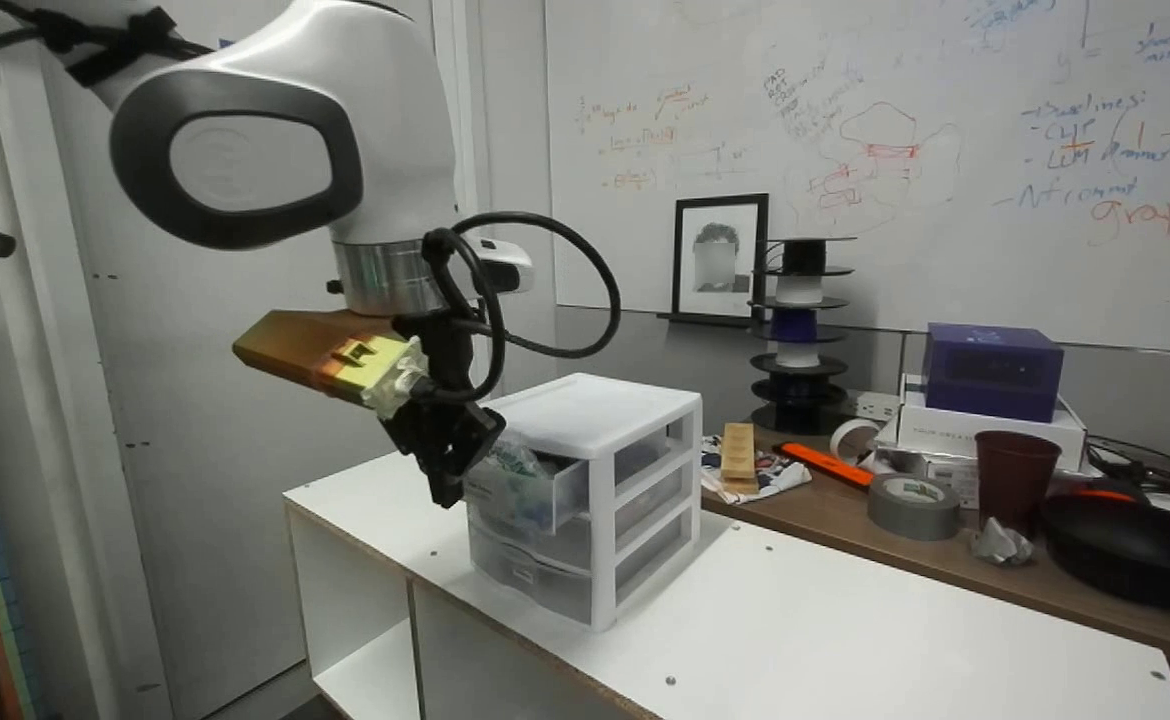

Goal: Put the papers in the topmost drawer

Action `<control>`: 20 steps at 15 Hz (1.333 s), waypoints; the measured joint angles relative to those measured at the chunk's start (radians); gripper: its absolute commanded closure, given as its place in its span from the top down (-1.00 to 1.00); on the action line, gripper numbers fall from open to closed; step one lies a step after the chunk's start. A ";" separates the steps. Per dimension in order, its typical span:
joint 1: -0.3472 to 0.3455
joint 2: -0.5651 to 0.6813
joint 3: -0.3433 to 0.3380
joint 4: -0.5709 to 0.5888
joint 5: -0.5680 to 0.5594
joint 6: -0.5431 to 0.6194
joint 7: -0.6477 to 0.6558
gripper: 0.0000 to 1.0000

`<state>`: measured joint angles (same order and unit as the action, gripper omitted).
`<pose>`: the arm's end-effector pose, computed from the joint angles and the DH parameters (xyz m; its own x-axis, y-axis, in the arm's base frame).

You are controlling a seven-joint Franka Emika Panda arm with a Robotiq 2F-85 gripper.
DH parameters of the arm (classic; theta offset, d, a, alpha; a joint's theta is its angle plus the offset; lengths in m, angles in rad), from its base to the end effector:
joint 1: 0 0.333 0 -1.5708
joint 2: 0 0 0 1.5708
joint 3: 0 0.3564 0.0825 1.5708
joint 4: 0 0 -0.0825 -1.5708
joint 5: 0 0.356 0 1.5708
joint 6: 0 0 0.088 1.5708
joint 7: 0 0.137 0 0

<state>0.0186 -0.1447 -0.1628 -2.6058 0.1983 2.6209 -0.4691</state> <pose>0.4223 -0.0626 0.3506 0.9696 0.1501 0.1934 0.1656 -0.9840 -0.0663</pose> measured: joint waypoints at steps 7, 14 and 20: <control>-0.019 0.131 0.000 0.073 0.012 0.189 -0.067 -0.80; -0.042 0.141 -0.002 0.098 -0.056 0.134 -0.085 0.00; -0.114 0.028 -0.002 0.155 -0.310 -0.201 0.082 0.94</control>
<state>-0.0951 -0.1169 -0.1653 -2.4504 -0.1121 2.4197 -0.3871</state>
